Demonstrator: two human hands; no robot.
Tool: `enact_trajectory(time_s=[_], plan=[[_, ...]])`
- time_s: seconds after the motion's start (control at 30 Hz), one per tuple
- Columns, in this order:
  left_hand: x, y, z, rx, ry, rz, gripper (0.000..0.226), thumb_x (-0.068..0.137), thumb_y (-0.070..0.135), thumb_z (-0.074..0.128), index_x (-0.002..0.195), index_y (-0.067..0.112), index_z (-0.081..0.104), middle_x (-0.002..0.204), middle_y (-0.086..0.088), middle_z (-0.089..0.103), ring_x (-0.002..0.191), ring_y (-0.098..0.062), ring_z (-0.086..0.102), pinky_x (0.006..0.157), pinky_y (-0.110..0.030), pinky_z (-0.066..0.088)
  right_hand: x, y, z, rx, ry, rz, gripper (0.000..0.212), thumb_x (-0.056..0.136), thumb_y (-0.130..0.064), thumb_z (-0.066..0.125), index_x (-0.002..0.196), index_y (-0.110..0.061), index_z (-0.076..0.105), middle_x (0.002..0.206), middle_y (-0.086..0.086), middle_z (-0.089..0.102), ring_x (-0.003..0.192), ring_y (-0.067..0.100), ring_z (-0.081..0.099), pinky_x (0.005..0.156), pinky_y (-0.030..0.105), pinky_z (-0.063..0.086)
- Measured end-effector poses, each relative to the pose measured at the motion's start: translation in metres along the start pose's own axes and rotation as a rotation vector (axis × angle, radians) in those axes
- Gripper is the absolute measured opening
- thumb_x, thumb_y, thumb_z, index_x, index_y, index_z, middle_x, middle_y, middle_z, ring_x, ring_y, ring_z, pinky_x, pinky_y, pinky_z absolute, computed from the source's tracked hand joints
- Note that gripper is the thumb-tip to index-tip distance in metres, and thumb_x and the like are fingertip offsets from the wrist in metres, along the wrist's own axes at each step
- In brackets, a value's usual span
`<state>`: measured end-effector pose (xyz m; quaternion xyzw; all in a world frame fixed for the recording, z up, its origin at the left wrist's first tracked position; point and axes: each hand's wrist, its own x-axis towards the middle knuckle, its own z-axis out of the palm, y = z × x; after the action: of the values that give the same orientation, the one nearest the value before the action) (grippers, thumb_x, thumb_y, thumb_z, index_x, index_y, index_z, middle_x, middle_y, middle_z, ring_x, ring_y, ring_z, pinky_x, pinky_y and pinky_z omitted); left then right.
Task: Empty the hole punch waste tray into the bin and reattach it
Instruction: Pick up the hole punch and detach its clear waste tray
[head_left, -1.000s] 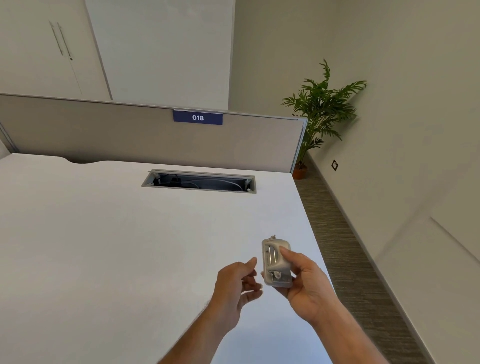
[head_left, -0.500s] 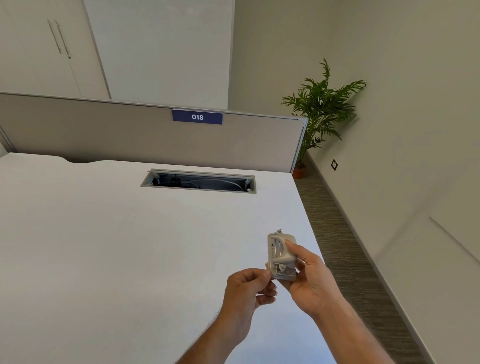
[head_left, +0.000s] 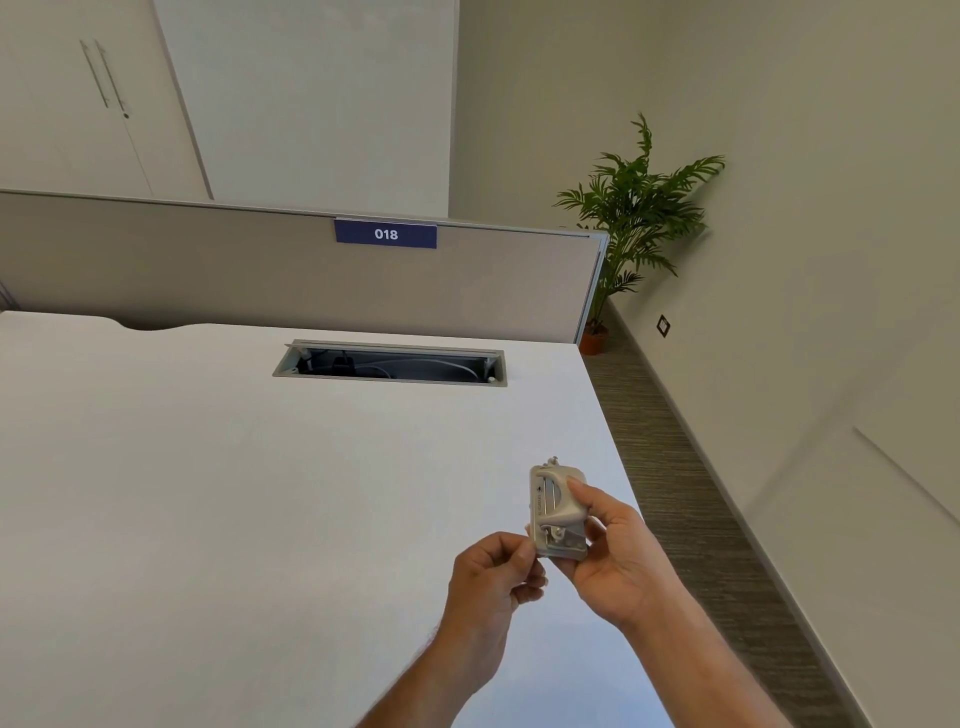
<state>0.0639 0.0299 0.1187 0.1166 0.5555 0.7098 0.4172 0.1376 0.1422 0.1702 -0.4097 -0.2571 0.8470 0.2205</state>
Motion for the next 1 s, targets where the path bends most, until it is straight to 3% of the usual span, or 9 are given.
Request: enact_trajectory(time_s=[0.13, 0.27, 0.37, 0.5, 0.6, 0.67, 0.73, 0.83, 1.0], plan=[[0.002, -0.002, -0.003, -0.029, -0.022, 0.011, 0.04, 0.101, 0.001, 0.055, 0.071, 0.016, 0.076, 0.066, -0.006, 0.068, 0.065, -0.018, 0.062, 0.063, -0.03, 0.05, 0.001, 0.0, 0.0, 0.001, -0.013, 0.016, 0.034, 0.085, -0.012, 0.074, 0.115, 0.003, 0.067, 0.133, 0.026, 0.062, 0.091, 0.045, 0.072, 0.056, 0.045, 0.065], [0.005, -0.006, -0.005, -0.023, -0.067, 0.018, 0.04, 0.102, 0.003, 0.054, 0.073, 0.018, 0.077, 0.067, -0.004, 0.068, 0.066, -0.016, 0.063, 0.063, -0.028, 0.051, 0.003, 0.0, -0.002, -0.004, -0.009, 0.028, 0.038, 0.084, -0.012, 0.075, 0.118, 0.003, 0.066, 0.139, 0.027, 0.059, 0.102, 0.049, 0.071, 0.059, 0.047, 0.066], [0.008, -0.007, -0.011, -0.012, -0.116, 0.008, 0.035, 0.101, 0.006, 0.057, 0.075, 0.018, 0.078, 0.069, -0.004, 0.069, 0.068, -0.016, 0.063, 0.063, -0.027, 0.052, 0.002, 0.0, 0.0, -0.01, -0.005, 0.025, 0.053, 0.069, -0.013, 0.08, 0.116, 0.004, 0.066, 0.137, 0.027, 0.059, 0.113, 0.051, 0.067, 0.062, 0.049, 0.066], [0.016, 0.001, -0.02, 0.188, -0.071, 0.162, 0.013, 0.079, 0.032, 0.078, 0.079, 0.019, 0.075, 0.078, -0.001, 0.074, 0.075, -0.019, 0.065, 0.066, -0.029, 0.053, -0.001, -0.001, 0.0, -0.007, -0.012, 0.008, 0.051, 0.069, -0.011, 0.08, 0.117, 0.002, 0.066, 0.134, 0.025, 0.062, 0.101, 0.046, 0.07, 0.061, 0.048, 0.066], [0.024, 0.016, -0.023, 0.563, -0.021, 0.457, 0.062, 0.063, 0.045, 0.088, 0.118, 0.029, 0.063, 0.116, 0.014, 0.067, 0.103, -0.006, 0.062, 0.082, -0.019, 0.052, -0.001, -0.001, -0.002, 0.0, -0.013, 0.018, 0.05, 0.069, -0.009, 0.081, 0.115, 0.002, 0.069, 0.13, 0.023, 0.065, 0.105, 0.052, 0.07, 0.057, 0.048, 0.065], [0.03, 0.031, -0.02, 0.786, -0.115, 0.588, 0.095, 0.058, 0.049, 0.093, 0.139, 0.031, 0.047, 0.14, 0.021, 0.049, 0.125, 0.003, 0.046, 0.096, -0.003, 0.038, -0.001, 0.0, -0.003, 0.001, -0.013, 0.026, 0.04, 0.078, -0.009, 0.079, 0.116, 0.001, 0.07, 0.128, 0.022, 0.066, 0.106, 0.058, 0.069, 0.056, 0.049, 0.064], [0.038, 0.045, -0.014, 0.959, -0.262, 0.617, 0.11, 0.056, 0.05, 0.097, 0.146, 0.035, 0.036, 0.148, 0.019, 0.04, 0.134, 0.006, 0.034, 0.104, -0.003, 0.027, -0.001, 0.002, -0.005, -0.019, -0.013, 0.027, 0.036, 0.081, -0.012, 0.078, 0.115, 0.0, 0.072, 0.12, 0.021, 0.069, 0.095, 0.054, 0.073, 0.058, 0.05, 0.064], [0.045, 0.056, -0.004, 1.079, -0.376, 0.58, 0.112, 0.057, 0.046, 0.098, 0.149, 0.032, 0.035, 0.152, 0.011, 0.042, 0.136, -0.004, 0.036, 0.108, -0.017, 0.033, -0.003, 0.003, -0.006, -0.046, 0.003, 0.032, 0.035, 0.08, -0.013, 0.079, 0.113, -0.002, 0.074, 0.108, 0.018, 0.072, 0.074, 0.041, 0.077, 0.052, 0.042, 0.062], [0.047, 0.055, 0.0, 1.123, -0.36, 0.627, 0.09, 0.064, 0.04, 0.096, 0.141, 0.028, 0.048, 0.144, 0.009, 0.052, 0.128, -0.006, 0.045, 0.1, -0.01, 0.035, -0.001, 0.004, -0.01, -0.057, -0.009, 0.029, 0.046, 0.068, -0.014, 0.084, 0.112, 0.0, 0.075, 0.108, 0.016, 0.07, 0.089, 0.035, 0.072, 0.055, 0.038, 0.062]])
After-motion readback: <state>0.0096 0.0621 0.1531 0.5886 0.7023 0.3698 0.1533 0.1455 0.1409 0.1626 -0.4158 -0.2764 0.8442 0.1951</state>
